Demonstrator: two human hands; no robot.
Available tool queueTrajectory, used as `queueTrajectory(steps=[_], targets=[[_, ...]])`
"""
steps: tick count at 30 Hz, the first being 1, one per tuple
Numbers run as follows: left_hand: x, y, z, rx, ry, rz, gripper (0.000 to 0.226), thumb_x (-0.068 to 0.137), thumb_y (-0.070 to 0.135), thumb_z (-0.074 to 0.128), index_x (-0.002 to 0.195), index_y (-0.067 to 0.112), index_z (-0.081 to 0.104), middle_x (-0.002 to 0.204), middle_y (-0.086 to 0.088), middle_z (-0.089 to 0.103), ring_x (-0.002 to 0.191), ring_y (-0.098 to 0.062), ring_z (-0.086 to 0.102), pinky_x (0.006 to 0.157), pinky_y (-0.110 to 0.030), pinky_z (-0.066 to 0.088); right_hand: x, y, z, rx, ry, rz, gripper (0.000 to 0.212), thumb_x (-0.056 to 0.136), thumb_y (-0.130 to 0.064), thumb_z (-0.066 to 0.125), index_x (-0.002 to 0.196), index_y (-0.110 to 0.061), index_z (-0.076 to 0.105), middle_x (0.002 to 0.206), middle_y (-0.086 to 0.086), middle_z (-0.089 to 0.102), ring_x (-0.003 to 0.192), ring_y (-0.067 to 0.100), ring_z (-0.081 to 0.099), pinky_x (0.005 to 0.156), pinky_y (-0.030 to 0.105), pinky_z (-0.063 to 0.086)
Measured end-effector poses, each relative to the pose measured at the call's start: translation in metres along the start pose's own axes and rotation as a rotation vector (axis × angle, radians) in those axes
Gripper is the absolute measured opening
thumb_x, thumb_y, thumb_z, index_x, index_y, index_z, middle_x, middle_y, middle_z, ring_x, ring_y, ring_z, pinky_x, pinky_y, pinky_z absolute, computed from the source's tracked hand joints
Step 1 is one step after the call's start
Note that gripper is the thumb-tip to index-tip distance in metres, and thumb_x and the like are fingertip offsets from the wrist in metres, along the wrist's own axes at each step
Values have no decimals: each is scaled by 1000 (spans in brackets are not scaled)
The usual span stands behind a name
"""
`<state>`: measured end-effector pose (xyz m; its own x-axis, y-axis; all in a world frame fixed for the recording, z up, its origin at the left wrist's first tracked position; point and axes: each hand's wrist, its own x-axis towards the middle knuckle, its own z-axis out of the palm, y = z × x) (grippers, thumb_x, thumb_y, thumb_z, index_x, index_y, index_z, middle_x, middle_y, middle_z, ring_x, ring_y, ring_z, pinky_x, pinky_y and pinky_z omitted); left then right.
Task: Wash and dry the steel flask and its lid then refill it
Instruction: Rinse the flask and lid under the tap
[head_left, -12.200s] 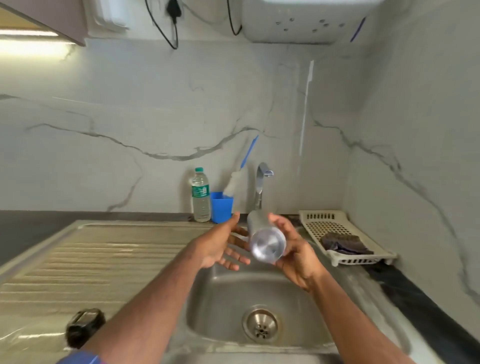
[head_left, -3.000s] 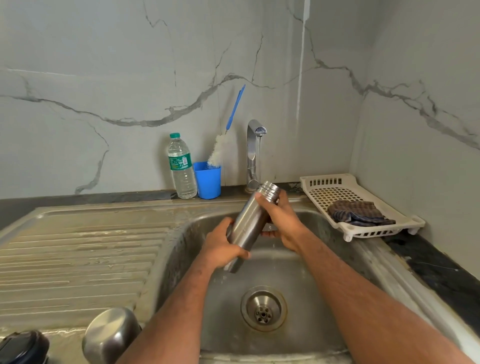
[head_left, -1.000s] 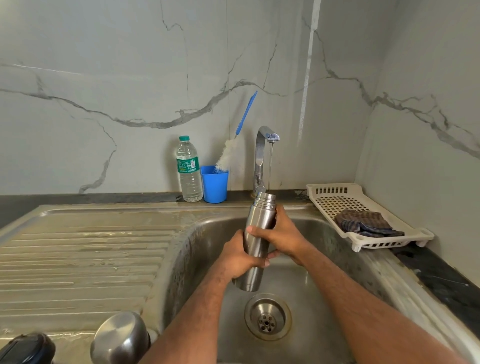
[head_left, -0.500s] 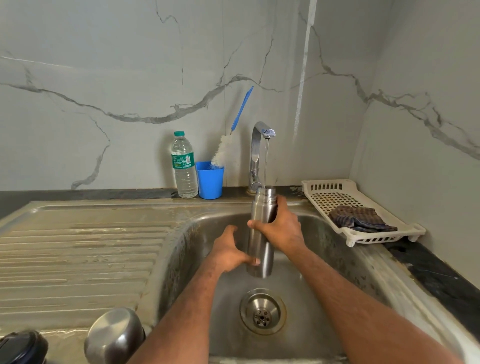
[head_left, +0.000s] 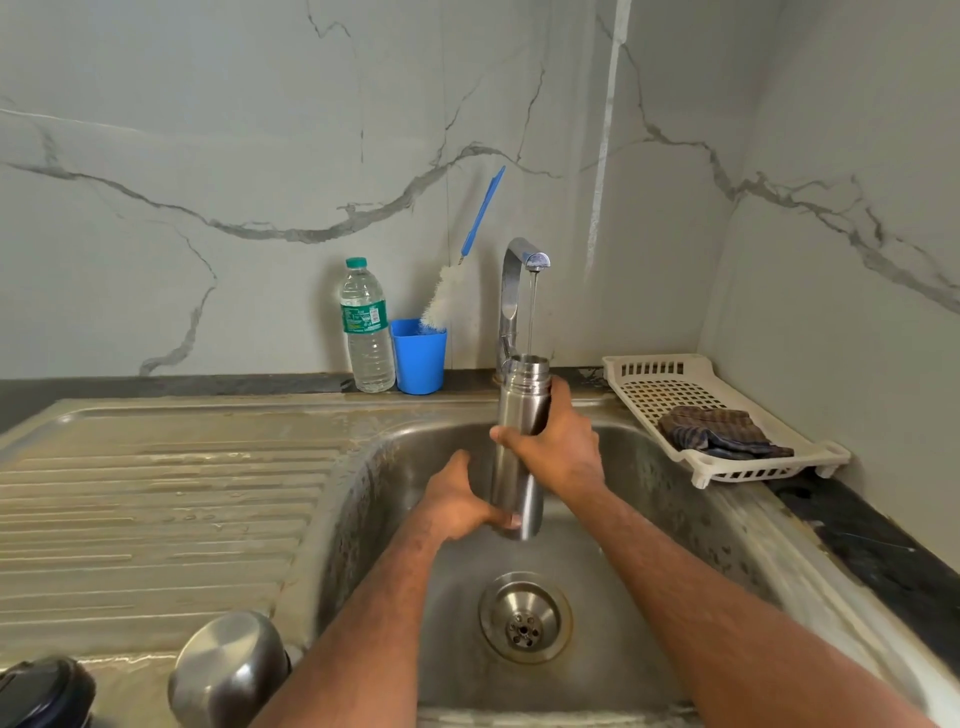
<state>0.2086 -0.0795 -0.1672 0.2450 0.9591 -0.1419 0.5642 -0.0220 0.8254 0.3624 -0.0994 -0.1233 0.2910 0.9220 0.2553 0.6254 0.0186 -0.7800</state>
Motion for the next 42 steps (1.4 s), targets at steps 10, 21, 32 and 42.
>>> queueTrajectory(steps=[10,21,32,42], targets=[[-3,1,1,5,-14,-4,99,65,23,95,146,18,38,147,-3,50,125,-19,50,105,-38,45,-4,-2,-1,-47,-67,41,83,65,-45,91,134,-28,48,113,-7,67,103,18,67,95,45,57],[-3,-2,1,2,-58,-22,105,63,26,96,149,18,37,146,-4,50,129,-20,49,107,-38,45,-2,-1,-3,-31,-20,27,79,69,-43,90,134,-25,48,118,-3,68,99,14,64,93,38,56],[-3,-1,0,-14,-67,-22,99,63,28,96,146,20,42,127,-1,58,115,-18,59,101,-40,51,-1,0,-6,-13,12,9,77,71,-45,88,135,-23,51,119,-3,68,94,10,60,85,27,50],[-14,0,-5,-40,-221,-115,80,69,29,92,136,28,48,121,6,63,103,-15,69,81,-46,61,12,3,-18,383,16,186,78,67,-40,92,132,-29,51,122,1,66,100,20,67,83,49,62]])
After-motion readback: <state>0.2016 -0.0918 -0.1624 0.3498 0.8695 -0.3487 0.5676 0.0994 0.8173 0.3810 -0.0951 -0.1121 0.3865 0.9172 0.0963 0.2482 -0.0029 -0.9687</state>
